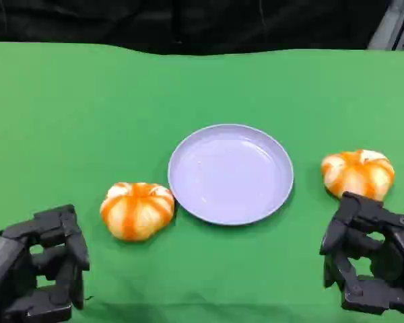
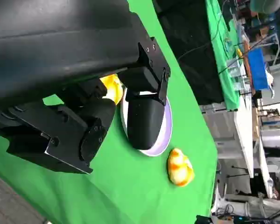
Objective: Grasp the bread from the table and place it into the plate.
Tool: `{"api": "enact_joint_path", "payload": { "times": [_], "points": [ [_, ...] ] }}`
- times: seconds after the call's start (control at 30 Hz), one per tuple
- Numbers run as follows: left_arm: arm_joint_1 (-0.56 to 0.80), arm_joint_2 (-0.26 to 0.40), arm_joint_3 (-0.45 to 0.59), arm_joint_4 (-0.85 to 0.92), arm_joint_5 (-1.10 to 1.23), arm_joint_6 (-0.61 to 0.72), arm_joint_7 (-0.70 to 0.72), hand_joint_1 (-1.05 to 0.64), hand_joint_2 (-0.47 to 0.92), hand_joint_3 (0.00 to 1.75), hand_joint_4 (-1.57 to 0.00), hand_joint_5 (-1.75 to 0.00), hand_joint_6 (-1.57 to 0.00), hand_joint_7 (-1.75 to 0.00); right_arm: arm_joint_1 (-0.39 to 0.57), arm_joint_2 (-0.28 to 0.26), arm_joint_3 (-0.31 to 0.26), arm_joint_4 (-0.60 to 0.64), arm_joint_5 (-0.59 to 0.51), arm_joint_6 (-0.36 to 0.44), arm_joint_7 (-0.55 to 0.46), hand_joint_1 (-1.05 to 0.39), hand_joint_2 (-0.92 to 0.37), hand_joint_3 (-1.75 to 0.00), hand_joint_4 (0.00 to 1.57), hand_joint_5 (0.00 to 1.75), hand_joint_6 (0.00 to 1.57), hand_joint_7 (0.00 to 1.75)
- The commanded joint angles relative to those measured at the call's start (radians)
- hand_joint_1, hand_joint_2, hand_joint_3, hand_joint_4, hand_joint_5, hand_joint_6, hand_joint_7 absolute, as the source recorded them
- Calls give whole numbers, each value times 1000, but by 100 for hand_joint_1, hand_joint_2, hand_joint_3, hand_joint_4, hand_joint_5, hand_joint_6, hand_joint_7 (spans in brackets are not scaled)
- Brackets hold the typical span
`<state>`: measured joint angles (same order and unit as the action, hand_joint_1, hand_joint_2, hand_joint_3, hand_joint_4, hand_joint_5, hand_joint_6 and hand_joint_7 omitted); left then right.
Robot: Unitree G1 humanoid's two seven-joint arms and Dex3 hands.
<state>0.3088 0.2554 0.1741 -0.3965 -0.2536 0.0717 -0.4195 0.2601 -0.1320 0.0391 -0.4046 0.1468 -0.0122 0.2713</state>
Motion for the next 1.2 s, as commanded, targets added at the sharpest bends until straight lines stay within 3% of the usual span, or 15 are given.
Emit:
{"api": "enact_joint_path", "payload": {
  "times": [0.03, 0.57, 0.67, 0.73, 0.77, 0.8, 0.83, 0.9, 1.0, 1.2],
  "points": [
    [-2, 19, 4, 9, 1, -13, -3, 27, 67, 125, -87, -175, -69, -175, -5, -14, -13, -4, 9, 5, 2, 2, -60, -124, 84, 175, 65, 163],
    [1, 21, 3, 9, 36, -29, 4, 24, 64, 124, -85, -175, -69, -171, -4, -14, -16, -7, 13, 0, 6, 1, -59, -123, 84, 175, 66, 163],
    [0, 26, -1, 32, 128, -133, 29, 19, 63, 112, -77, -163, -69, -145, -8, -17, -17, -10, 8, 4, 4, 1, -59, -123, 85, 175, 67, 163],
    [0, 23, -2, 42, 144, -158, 32, 18, 63, 109, -75, -161, -70, -139, -8, -17, -17, -10, 8, 5, 4, 1, -59, -123, 85, 175, 67, 163],
    [-15, 69, -22, -3, 355, -216, 91, 18, 63, 109, -75, -161, -70, -138, -13, -21, -18, -9, 5, 14, 3, 1, -59, -123, 85, 175, 67, 163],
    [-31, 105, -40, -41, 530, -259, 138, -36, 76, 63, -45, -99, -56, -79, -16, -24, -18, -9, 3, 23, 1, 1, -61, -119, 84, 175, 66, 162],
    [-48, 131, -56, -67, 664, -288, 174, -55, 84, 40, -40, -63, -58, -44, -19, -25, -19, -10, 3, 32, 1, 1, -62, -118, 83, 175, 65, 161],
    [-82, 156, -82, -88, 819, -301, 208, -76, 90, 20, -34, -28, -59, -12, -19, -23, -19, -13, 0, 39, -5, 1, -63, -115, 82, 175, 65, 160],
    [-92, 154, -96, -90, 882, -300, 229, -82, 92, 16, -32, -18, -58, -3, -19, -22, -19, -15, -1, 42, -7, 1, -64, -114, 81, 175, 65, 160],
    [-91, 149, -105, -87, 918, -302, 254, -83, 92, 15, -32, -16, -58, -2, -20, -23, -19, -18, 0, 48, -8, 1, -65, -112, 81, 175, 65, 160]
  ]
}}
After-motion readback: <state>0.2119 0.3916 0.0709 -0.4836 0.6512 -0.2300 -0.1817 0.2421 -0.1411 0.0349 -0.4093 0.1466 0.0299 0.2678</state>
